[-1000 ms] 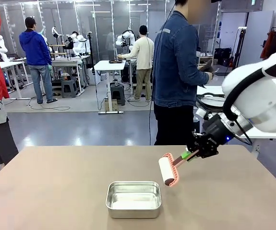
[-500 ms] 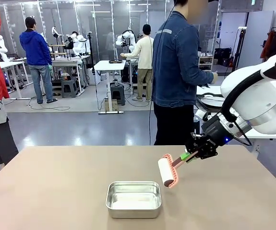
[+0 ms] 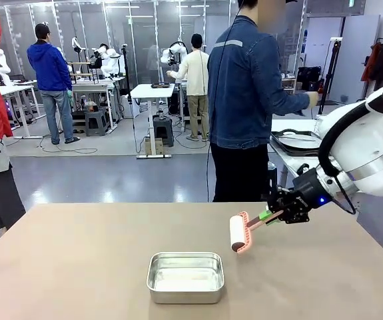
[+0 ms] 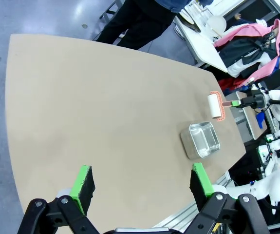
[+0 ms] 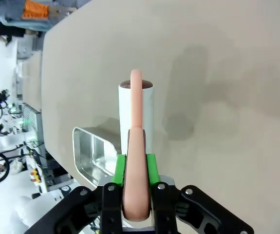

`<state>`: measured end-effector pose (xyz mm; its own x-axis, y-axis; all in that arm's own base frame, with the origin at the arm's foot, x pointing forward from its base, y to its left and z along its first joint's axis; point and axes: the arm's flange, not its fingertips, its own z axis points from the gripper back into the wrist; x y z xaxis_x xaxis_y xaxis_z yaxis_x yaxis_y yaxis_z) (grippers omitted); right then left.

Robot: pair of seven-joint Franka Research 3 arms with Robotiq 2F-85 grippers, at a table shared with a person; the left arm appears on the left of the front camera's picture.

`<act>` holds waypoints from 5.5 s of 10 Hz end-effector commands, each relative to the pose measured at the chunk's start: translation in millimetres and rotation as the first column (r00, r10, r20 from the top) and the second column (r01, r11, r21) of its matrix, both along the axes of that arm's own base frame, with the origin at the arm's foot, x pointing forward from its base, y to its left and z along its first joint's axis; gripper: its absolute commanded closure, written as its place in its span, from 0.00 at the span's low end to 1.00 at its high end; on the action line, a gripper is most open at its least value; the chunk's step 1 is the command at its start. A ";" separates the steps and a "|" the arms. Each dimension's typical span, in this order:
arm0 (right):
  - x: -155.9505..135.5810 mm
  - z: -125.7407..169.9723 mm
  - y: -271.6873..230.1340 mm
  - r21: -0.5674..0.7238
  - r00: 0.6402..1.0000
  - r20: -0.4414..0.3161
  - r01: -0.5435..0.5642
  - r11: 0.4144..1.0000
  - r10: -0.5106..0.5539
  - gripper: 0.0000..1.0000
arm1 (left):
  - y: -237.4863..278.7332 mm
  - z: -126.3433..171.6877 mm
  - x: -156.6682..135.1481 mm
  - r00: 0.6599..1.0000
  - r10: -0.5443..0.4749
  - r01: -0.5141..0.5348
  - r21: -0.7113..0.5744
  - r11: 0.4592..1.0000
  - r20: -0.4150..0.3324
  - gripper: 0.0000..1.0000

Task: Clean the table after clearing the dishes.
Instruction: When the right (or left) Handle tray is removed, use the right hand (or left hand) to clean the right (or left) side of the table with the Lint Roller, then place the Lint Roller back on top of the Airtight Container.

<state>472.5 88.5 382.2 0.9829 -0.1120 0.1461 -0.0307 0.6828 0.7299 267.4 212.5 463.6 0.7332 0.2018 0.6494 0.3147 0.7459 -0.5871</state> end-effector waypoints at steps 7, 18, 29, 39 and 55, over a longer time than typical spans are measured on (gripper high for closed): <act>50.4 -68.1 -11.6 0.147 0.988 -0.156 0.005 0.989 0.018 0.80 | 0.4 0.8 -1.5 1.000 0.008 -0.008 0.007 1.000 -0.010 0.00; 6.7 -62.4 -196.6 -0.418 0.974 -0.111 0.136 0.898 -0.199 0.80 | 0.4 0.8 -1.5 1.000 0.008 -0.008 0.007 1.000 -0.010 0.00; -30.7 126.4 -166.8 -0.605 0.976 0.065 0.202 0.770 -0.205 0.80 | 0.4 0.8 -1.5 1.000 0.008 -0.008 0.007 1.000 -0.010 0.00; -22.5 126.6 -179.2 -0.595 0.982 0.066 0.181 0.783 -0.177 0.80 | 0.4 0.8 -1.5 1.000 0.008 -0.008 0.007 1.000 -0.010 0.00; -93.1 206.7 264.6 -0.906 0.251 0.074 -0.388 0.170 0.965 0.80 | 0.4 0.8 -1.5 1.000 0.008 -0.008 0.007 1.000 -0.010 0.00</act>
